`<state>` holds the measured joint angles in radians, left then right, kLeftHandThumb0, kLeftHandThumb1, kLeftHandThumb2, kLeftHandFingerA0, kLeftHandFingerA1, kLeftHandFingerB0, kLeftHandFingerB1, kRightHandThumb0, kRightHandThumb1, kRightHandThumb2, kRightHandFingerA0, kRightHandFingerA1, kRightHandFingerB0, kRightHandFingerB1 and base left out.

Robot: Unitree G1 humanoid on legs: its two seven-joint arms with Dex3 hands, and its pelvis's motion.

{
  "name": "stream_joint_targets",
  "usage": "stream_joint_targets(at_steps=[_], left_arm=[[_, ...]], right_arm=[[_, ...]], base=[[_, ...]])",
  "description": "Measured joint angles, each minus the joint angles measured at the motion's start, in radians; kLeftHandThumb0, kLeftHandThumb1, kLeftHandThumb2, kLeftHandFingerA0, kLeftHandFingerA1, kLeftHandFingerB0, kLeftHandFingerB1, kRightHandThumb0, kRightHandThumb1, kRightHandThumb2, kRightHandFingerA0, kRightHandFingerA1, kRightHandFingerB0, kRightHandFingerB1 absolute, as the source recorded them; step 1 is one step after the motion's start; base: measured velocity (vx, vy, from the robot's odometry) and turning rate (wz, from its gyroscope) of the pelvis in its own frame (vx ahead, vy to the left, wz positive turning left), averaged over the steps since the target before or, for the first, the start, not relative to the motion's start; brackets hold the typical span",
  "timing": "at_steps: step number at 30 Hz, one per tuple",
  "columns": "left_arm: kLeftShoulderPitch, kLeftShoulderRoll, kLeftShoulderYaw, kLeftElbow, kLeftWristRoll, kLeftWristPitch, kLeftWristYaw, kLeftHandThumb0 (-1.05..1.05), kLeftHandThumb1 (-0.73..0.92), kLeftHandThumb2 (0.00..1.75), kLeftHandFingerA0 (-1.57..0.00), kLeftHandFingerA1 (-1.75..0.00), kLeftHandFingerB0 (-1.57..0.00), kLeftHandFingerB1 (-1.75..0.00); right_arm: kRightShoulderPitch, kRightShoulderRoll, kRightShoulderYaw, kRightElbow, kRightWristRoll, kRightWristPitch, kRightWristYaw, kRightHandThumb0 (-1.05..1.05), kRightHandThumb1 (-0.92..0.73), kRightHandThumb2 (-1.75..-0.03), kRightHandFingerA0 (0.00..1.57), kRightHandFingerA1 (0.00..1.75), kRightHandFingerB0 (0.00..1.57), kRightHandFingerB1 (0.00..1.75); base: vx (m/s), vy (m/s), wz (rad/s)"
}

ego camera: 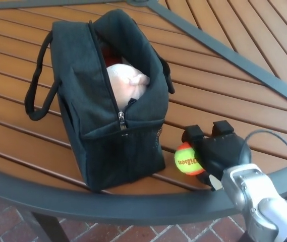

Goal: Pick up a rubric cube, an apple, a tennis ball, a soft toy, a bottle from the table and put it into the lunch box one by one

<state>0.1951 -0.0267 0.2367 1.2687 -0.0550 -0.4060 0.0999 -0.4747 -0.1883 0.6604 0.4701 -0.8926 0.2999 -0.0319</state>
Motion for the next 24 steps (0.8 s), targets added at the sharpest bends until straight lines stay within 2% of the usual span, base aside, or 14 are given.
stream_joint_targets(at_steps=[2,3,4,5,7,9,14,15,18,24], left_arm=[[-0.001,-0.001,0.001,0.000,0.000,0.000,0.000,-0.16,0.47,1.12,-1.09,-1.18,-0.97,-1.12],[-0.002,-0.002,0.002,0.000,-0.001,0.000,-0.001,-0.16,0.49,1.11,-1.10,-1.16,-0.97,-1.09],[-0.003,-0.003,0.004,-0.001,-0.002,0.000,-0.001,-0.16,0.49,1.11,-1.10,-1.16,-0.97,-1.09],[-0.004,-0.004,0.005,-0.001,-0.002,0.000,-0.001,-0.18,0.47,1.12,-1.08,-1.18,-0.99,-1.12],[-0.004,-0.004,0.008,-0.002,-0.003,0.000,-0.002,-0.18,0.47,1.12,-1.08,-1.18,-0.99,-1.12],[-0.005,-0.004,0.007,-0.001,-0.002,0.000,-0.002,-0.19,0.46,1.12,-1.10,-1.15,-0.99,-1.09],[-0.009,-0.004,0.006,0.000,-0.002,0.000,-0.001,-0.18,0.48,1.10,-1.10,-1.14,-0.95,-1.08],[-0.009,-0.004,0.006,0.000,-0.002,0.000,-0.001,-0.16,0.48,1.09,-1.10,-1.14,-0.96,-1.08],[-0.010,-0.002,0.005,0.001,-0.001,0.000,-0.001,-0.17,0.48,1.10,-1.09,-1.15,-0.96,-1.08],[-0.006,0.000,0.000,0.001,0.000,0.000,-0.001,-0.21,0.47,1.09,-1.11,-1.14,-0.97,-1.08]], right_arm=[[0.010,0.008,-0.016,0.002,0.003,-0.012,-0.034,-0.28,-0.74,-0.92,0.88,1.75,0.70,0.86],[0.019,0.013,-0.025,0.004,0.005,-0.020,-0.054,-0.25,-0.69,-0.96,0.90,1.75,0.69,1.10],[0.041,0.026,-0.048,0.011,0.013,-0.042,-0.100,-0.25,-0.69,-0.96,0.90,1.75,0.69,1.10],[0.053,0.032,-0.061,0.014,0.019,-0.056,-0.127,-0.23,-0.62,-1.05,0.91,1.75,0.67,1.35],[0.069,0.039,-0.075,0.019,0.028,-0.078,-0.160,-0.23,-0.62,-1.05,0.91,1.75,0.67,1.35],[0.091,0.049,-0.098,0.023,0.042,-0.115,-0.207,-0.25,-0.63,-1.04,0.90,1.75,0.68,1.54],[0.136,0.066,-0.138,0.042,0.077,-0.213,-0.319,-0.26,-0.70,-0.98,0.86,1.75,0.67,1.56],[0.137,0.067,-0.139,0.042,0.078,-0.218,-0.323,-0.21,-0.67,-1.01,0.87,1.75,0.58,1.75],[0.166,0.077,-0.161,0.060,0.108,-0.292,-0.391,-0.21,-0.66,-1.03,0.86,1.75,0.57,1.75],[0.205,0.106,-0.197,0.071,0.159,-0.364,-0.442,-0.26,-0.67,-1.04,0.82,1.75,0.62,1.72]], base=[[0.00,0.000,0.00],[0.00,0.000,0.00],[0.00,0.000,0.00],[0.00,0.000,0.00],[0.00,0.000,0.00],[0.00,0.000,0.00],[0.00,0.000,0.00],[0.00,0.000,0.00],[0.00,0.000,0.00],[0.00,0.000,0.00]])
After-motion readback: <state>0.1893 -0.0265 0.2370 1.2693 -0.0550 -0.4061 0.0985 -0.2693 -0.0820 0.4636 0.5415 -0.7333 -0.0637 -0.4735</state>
